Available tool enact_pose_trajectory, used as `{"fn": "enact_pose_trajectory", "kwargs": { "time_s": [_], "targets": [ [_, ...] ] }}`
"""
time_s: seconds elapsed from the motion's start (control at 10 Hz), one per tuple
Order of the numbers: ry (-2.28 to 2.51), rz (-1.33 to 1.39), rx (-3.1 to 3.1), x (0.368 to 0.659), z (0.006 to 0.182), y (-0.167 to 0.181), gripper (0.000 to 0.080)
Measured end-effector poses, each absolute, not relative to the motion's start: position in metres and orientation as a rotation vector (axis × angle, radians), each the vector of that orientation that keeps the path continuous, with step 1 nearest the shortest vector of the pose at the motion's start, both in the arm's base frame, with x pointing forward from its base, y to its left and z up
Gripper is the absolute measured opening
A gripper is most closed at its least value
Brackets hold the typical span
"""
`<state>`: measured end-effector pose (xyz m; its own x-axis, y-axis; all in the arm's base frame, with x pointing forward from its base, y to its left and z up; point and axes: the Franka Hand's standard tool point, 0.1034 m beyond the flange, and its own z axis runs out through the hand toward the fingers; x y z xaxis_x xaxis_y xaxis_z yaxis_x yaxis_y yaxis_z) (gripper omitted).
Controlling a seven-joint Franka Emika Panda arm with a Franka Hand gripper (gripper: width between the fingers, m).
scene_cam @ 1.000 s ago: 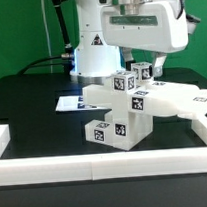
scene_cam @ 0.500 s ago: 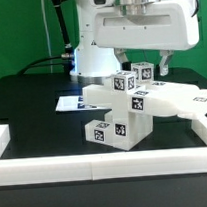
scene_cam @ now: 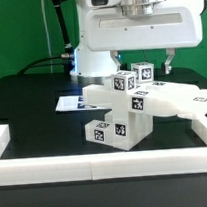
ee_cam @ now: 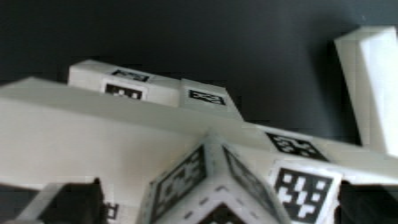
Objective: Assemble chair
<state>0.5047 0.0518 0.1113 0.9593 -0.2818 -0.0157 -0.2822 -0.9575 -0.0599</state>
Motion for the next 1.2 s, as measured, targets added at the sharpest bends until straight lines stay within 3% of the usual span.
{"fn": "enact_pose_trajectory", "kwargs": {
  "time_s": [0.7,0.8,0.9,1.0,1.1,1.2],
  "targets": [
    [-0.139,-0.004,-3.086,0.5047,0.1112,0.0501,0.0622],
    [-0.137,-0.004,-3.086,0.5046,0.1112,0.05,0.0486],
    [-0.137,-0.004,-3.086,0.5046,0.1111,0.05,0.0486],
    [-0.137,-0.004,-3.086,0.5047,0.1111,0.0499,0.0353],
    [-0.137,-0.004,-3.086,0.5046,0.1111,0.0499,0.0283],
    [-0.122,-0.004,-3.086,0.5046,0.1111,0.0499,0.0283]
  ]
}}
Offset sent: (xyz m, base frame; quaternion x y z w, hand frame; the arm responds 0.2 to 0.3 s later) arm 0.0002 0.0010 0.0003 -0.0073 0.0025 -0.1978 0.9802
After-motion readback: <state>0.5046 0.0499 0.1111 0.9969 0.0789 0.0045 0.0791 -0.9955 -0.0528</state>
